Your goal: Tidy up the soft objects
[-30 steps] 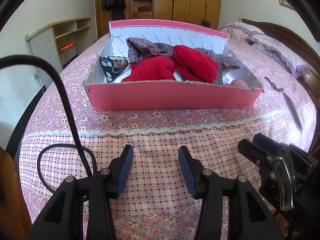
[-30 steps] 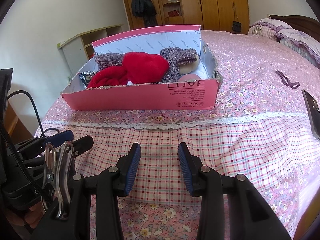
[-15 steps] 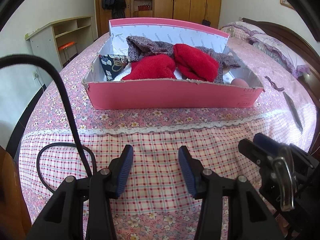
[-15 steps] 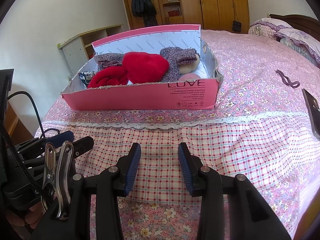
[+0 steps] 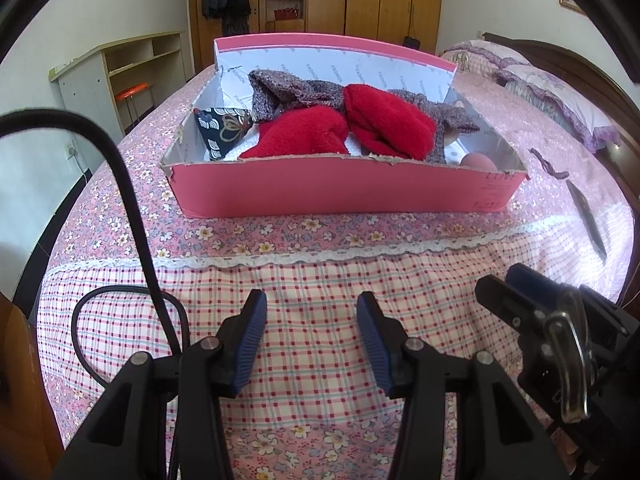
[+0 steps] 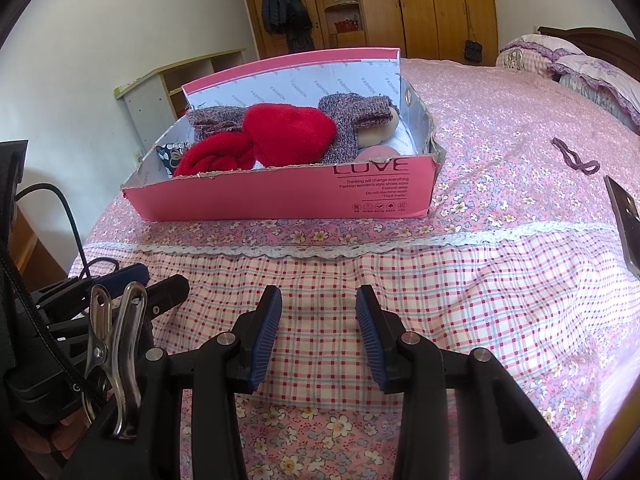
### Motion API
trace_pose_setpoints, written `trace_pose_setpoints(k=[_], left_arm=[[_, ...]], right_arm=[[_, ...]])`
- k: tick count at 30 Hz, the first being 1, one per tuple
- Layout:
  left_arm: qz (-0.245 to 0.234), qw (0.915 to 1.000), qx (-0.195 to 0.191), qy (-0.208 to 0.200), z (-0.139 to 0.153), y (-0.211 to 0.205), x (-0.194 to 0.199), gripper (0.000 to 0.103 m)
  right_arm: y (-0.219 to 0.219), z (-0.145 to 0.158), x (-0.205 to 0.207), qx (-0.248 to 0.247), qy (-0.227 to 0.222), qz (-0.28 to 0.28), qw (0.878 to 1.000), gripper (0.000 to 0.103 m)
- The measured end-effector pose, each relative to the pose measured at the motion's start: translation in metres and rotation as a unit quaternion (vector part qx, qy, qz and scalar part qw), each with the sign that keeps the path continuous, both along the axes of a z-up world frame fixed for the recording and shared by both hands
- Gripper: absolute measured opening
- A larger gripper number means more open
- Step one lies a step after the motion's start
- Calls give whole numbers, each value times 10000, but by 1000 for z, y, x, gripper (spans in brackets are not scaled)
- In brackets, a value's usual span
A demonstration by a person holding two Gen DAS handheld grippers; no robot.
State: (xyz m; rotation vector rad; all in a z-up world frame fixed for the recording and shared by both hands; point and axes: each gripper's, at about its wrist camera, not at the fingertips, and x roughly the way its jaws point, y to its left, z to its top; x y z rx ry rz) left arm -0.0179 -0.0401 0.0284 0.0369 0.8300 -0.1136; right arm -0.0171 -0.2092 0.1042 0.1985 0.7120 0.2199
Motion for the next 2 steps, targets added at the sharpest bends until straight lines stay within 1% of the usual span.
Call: trace_pose_setpoints(k=[2], left_arm=[[1,10000,14,15,0,-1,1,49]], right_arm=[[1,-1,0,-4,7,5,10000,40]])
